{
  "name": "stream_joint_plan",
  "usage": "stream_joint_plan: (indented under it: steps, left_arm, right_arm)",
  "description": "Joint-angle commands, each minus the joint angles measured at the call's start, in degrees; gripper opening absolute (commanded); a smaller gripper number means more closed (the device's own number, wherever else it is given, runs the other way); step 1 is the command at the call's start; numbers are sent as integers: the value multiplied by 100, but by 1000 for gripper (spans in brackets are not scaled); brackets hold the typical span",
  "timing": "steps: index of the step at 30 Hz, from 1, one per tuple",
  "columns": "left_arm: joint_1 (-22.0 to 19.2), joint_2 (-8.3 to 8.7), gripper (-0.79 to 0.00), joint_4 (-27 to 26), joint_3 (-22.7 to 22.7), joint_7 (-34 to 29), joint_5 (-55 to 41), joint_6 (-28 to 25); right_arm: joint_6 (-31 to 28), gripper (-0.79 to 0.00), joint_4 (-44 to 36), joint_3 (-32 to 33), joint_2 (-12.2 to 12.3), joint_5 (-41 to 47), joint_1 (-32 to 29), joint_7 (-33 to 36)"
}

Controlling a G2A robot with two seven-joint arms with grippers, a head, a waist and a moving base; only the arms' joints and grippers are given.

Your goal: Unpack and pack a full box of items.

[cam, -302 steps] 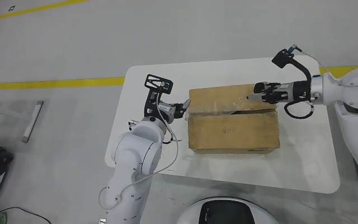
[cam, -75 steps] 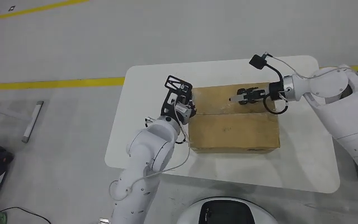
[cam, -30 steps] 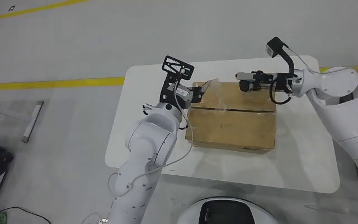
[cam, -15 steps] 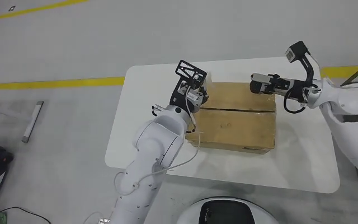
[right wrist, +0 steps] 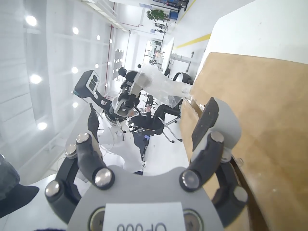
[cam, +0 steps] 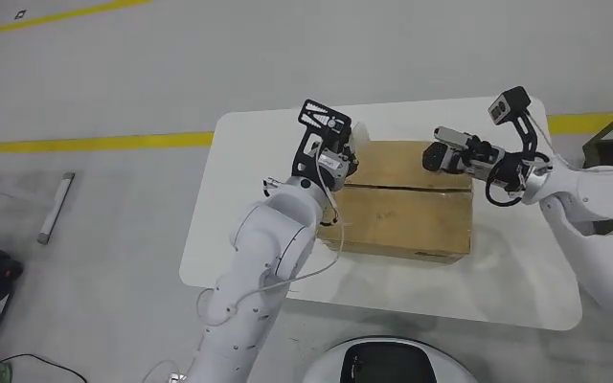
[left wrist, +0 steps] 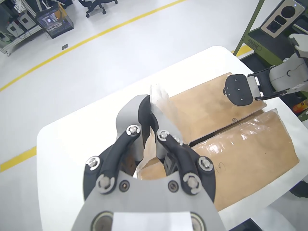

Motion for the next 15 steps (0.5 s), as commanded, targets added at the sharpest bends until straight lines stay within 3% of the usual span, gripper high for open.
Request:
stream_joint_plan:
  steps: [1,4,8,11,13,15]
  left_arm:
    - [2,-2,-785,3,-9,4,13,6]
    - [10,-6,-776,-4,-13,6,12,10]
    - [23,-7,-770,-36,-39,10,18,-12]
    - [34,-8,-760,-46,-54,19,23,-30]
    - [40,-9,-754,-48,-57,23,24,-44]
    - [42,-10,-742,-48,-66,22,22,-57]
  right_arm:
    - [78,-132,-2,-141,-21,-153,70,-39]
    - [156,-286,59,-336,-54,-386,185,-150]
    - [191,-391,205,-603,-122,-522,414,-286]
    - [187,-397,297,-788,-169,-656,599,-304]
    - [178,-360,383,-915,-201,-741,719,-286]
    - [167,-382,493,-1043,-237,-808,831,-303]
